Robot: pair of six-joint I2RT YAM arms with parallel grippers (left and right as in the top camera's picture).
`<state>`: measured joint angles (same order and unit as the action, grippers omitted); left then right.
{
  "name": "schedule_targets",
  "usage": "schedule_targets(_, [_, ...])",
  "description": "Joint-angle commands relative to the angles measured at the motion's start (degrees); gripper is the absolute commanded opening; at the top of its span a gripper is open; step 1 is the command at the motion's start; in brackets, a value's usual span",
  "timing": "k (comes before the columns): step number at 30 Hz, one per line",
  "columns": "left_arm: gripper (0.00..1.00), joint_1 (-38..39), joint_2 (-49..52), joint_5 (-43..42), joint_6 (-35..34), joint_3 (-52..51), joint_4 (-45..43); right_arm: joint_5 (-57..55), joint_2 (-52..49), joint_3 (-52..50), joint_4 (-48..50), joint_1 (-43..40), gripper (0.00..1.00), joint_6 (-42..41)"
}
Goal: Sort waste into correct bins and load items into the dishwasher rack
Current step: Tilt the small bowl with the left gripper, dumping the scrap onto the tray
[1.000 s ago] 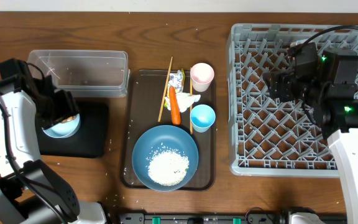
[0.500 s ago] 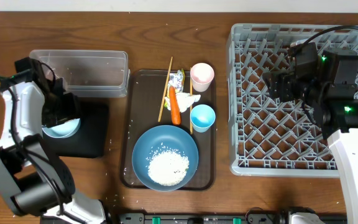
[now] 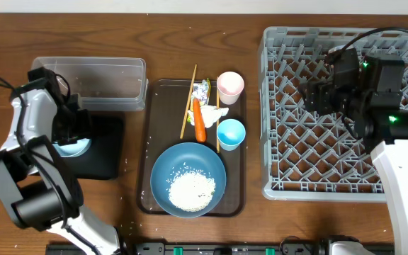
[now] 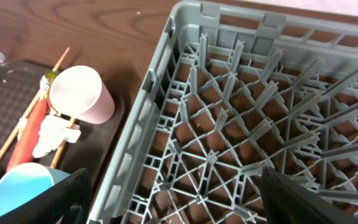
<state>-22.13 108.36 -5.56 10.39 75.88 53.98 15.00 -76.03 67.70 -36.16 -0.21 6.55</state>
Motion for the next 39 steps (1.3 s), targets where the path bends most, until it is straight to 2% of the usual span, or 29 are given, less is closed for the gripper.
schedule_targets(1, [0.46,1.51,2.01,1.16,0.33,-0.46,0.15,0.24,-0.50,0.96,0.02,-0.48,0.81,0.37])
schedule_targets(6, [0.32,1.97,4.46,2.21,0.28,-1.16,0.04,0.24,-0.50,0.96,-0.07,-0.48,0.82,0.37])
schedule_targets(12, [0.06,1.97,6.97,3.32,-0.66,-2.16,-0.39,0.24,-0.50,0.96,-0.11,-0.48,0.82,0.37])
schedule_targets(17, [0.06,1.97,6.69,3.67,-2.21,-2.03,0.15,0.26,-0.50,0.96,-0.11,-0.48,0.82,0.35])
schedule_targets(23, [0.06,1.97,2.21,2.21,-7.78,1.03,6.27,0.24,-0.50,0.96,-0.28,-0.48,0.82,0.35])
schedule_targets(26, [0.06,1.95,-2.69,-3.45,-8.63,2.29,8.52,0.26,-0.50,0.96,-0.28,-0.48,0.82,0.35])
schedule_targets(31, [0.06,0.85,-12.50,-16.81,-8.59,2.38,7.39,0.28,-0.50,0.96,-0.44,-0.48,0.82,0.15])
schedule_targets(34, [0.06,-1.84,-16.87,-26.25,-8.39,2.36,6.64,0.28,-0.50,0.96,-0.48,-0.48,0.82,-0.13])
schedule_targets(39, [0.06,-9.55,-17.73,-41.72,-3.08,1.09,6.29,0.72,-0.50,0.96,-0.83,-0.48,0.82,-0.28])
